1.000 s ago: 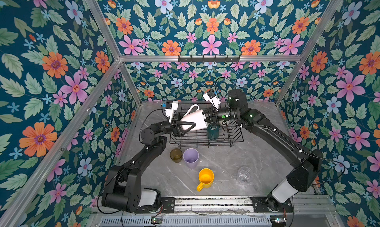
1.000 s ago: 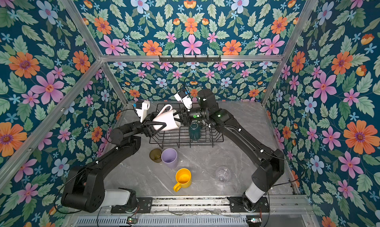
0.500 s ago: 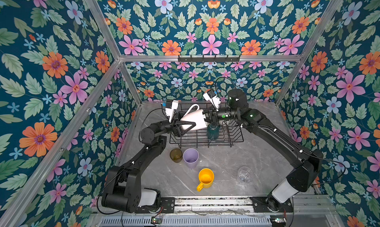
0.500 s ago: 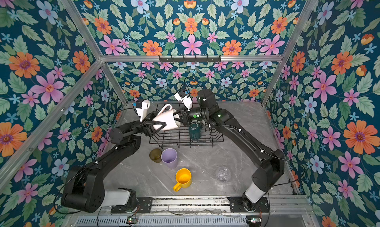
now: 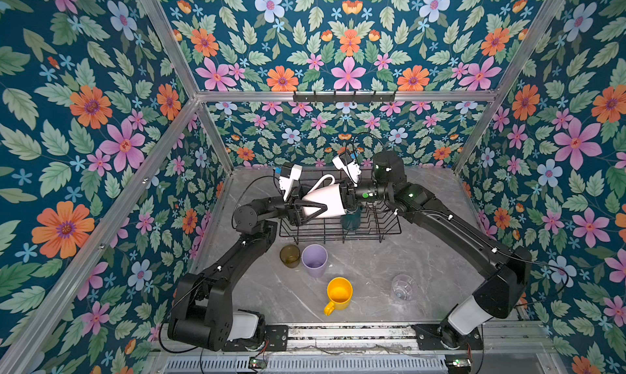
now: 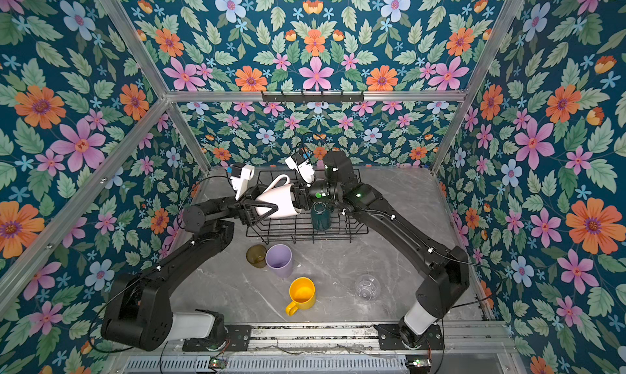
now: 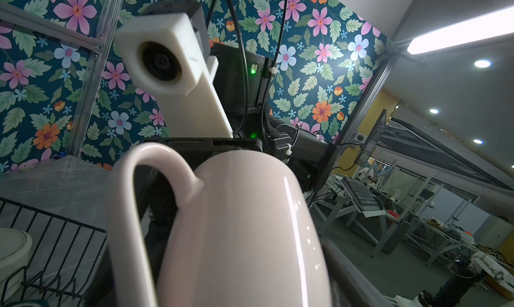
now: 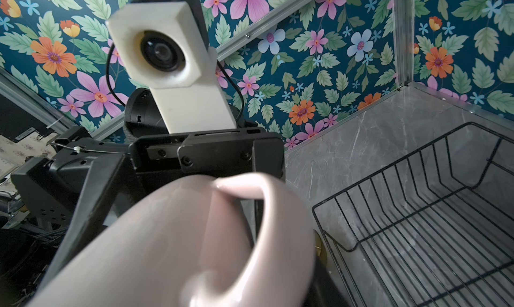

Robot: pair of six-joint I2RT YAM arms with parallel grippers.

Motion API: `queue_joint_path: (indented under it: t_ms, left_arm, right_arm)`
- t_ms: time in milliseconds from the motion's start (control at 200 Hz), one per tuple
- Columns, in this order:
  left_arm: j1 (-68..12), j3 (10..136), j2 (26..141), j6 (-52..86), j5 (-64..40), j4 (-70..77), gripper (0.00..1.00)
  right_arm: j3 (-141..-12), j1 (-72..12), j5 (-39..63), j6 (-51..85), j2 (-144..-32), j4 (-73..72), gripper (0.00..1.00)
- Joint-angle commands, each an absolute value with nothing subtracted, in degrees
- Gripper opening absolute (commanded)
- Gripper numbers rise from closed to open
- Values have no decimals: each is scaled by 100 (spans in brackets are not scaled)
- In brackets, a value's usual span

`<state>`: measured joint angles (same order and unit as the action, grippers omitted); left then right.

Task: Load cups into a dish rack
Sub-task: Place the cup upside down at the dish rack.

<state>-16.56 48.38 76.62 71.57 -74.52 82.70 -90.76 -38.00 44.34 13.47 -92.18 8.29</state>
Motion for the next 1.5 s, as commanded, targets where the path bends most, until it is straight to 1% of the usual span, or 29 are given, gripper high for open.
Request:
queue_joint_path:
  t_ms: [0, 220, 385, 455, 535, 610, 750, 780, 830, 940, 1040, 1275, 1495]
  left_arm:
    - [-1665, 4911, 7458, 6418, -7459, 7904, 0]
    - [-1658, 5011, 6959, 4616, -7157, 5561, 0]
    - [-1661, 5375, 6686, 3230, -6745, 3528, 0]
    - [-1652, 5565, 6636, 2776, -6542, 2815, 0]
    - [-1652, 5802, 6638, 2420, -6327, 2162, 0]
    - [-1643, 6088, 6674, 2001, -6002, 1418, 0]
    - [-1643, 6867, 6948, 1242, -5046, -218, 0]
    - [-1642, 7073, 7047, 1134, -4795, -580, 0]
    - [-1643, 7459, 7240, 996, -4384, -1172, 0]
    - [-1643, 8081, 7618, 818, -3662, -1971, 0]
    - [-1644, 8541, 7978, 698, -3286, -2496, 0]
    - [-1683, 9838, 9067, 324, -2111, -3929, 0]
    - [-1963, 10659, 9946, 102, -1097, -4720, 0]
  right_arm:
    - [-9010, -3731, 4078, 1483, -9154, 594, 38]
    - [-8823, -3667, 4025, 1504, -8959, 588, 49]
    - [-8507, -3536, 3818, 1634, -8712, 499, 63]
    - [-8262, -3445, 3595, 1766, -8541, 448, 71]
    - [-7972, -3278, 3395, 1907, -8323, 458, 74]
    - [-7620, -3125, 3145, 2074, -8027, 422, 79]
    - [-7056, -2910, 2519, 2131, -7412, 613, 90]
    - [-6989, -2894, 2307, 2106, -7310, 705, 94]
    - [-6910, -2893, 1975, 2084, -7145, 874, 98]
    - [-6801, -2888, 1494, 2074, -6932, 1142, 99]
    - [-6708, -2878, 1231, 2092, -6847, 1288, 99]
    - [-6550, -2863, 1125, 2000, -6795, 1450, 99]
    - [-6392, -2830, 1081, 1894, -6753, 1485, 99]
